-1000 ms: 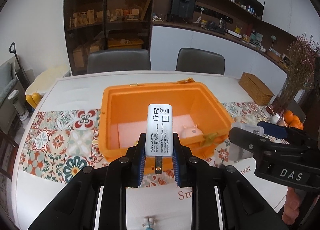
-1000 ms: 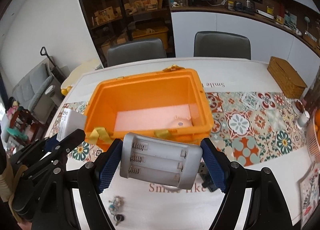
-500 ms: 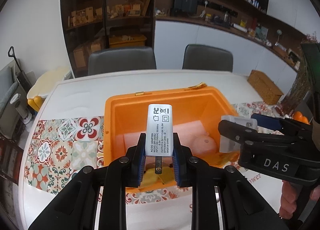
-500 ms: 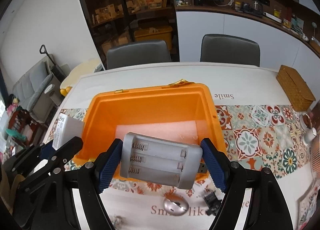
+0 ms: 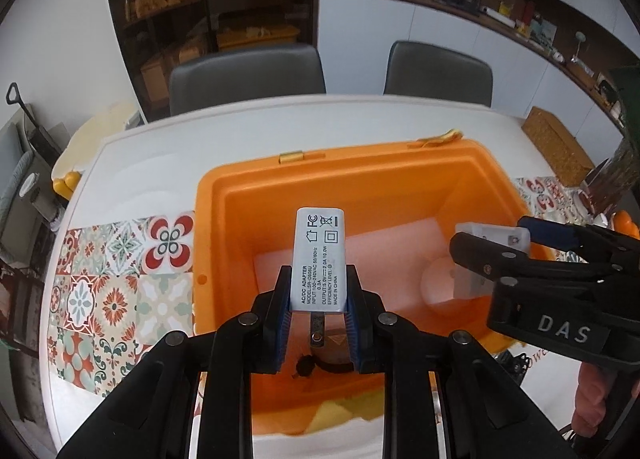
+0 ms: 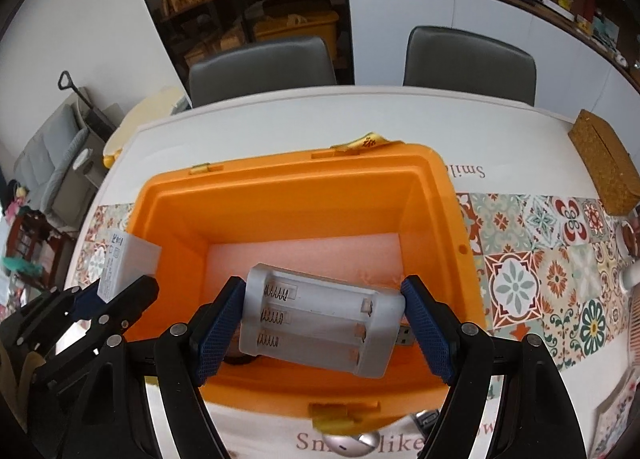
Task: Organize rigid objects
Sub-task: 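Carry the white plug and battery charger over the orange crate with both tools, then open both grippers to drop the plug and battery charger into the crate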
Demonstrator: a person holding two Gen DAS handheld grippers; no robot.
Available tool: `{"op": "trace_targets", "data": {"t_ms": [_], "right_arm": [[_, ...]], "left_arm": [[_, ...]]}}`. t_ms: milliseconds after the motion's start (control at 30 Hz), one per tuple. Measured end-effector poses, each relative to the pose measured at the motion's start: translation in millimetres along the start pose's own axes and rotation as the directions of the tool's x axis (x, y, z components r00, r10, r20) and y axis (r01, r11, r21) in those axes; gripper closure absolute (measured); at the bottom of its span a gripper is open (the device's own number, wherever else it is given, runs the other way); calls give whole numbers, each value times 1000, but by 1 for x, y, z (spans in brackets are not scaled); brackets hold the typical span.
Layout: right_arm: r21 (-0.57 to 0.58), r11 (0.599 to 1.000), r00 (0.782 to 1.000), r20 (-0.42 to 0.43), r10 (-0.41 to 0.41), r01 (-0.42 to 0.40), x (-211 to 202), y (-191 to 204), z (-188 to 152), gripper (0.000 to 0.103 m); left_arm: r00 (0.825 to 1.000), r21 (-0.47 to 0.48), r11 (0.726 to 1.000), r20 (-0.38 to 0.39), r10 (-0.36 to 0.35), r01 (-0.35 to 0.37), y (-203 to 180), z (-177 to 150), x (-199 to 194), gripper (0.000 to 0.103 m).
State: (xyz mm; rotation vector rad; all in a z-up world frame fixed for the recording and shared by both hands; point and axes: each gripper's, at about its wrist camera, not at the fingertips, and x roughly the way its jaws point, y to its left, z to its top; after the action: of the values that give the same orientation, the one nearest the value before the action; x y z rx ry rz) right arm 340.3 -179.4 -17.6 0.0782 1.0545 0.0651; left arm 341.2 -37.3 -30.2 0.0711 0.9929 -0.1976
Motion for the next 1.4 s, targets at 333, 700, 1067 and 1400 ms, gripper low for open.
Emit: {"op": "trace_targets", "data": {"t_ms": [333,700,1067,1400], "right_arm": [[6,1000,999,-37,-13,13,16,-5,2,24],[0,1000,999,-49,4,-4,21,1,7,24],[-18,999,998,-51,30,-31,22,15,9,16],[18,1000,1000,2,15,-15,-9,3,-3,16]], "left_arm": [[998,-15,1000,-67,5,-6,2,1,29,78],[983,-46,982,-28,180,-181,17,0,0,27],[975,-129,967,-5,223,-222,39,-6,-21,13],[978,-155,966,9,210,-206,34,-17,-35,11]]}}
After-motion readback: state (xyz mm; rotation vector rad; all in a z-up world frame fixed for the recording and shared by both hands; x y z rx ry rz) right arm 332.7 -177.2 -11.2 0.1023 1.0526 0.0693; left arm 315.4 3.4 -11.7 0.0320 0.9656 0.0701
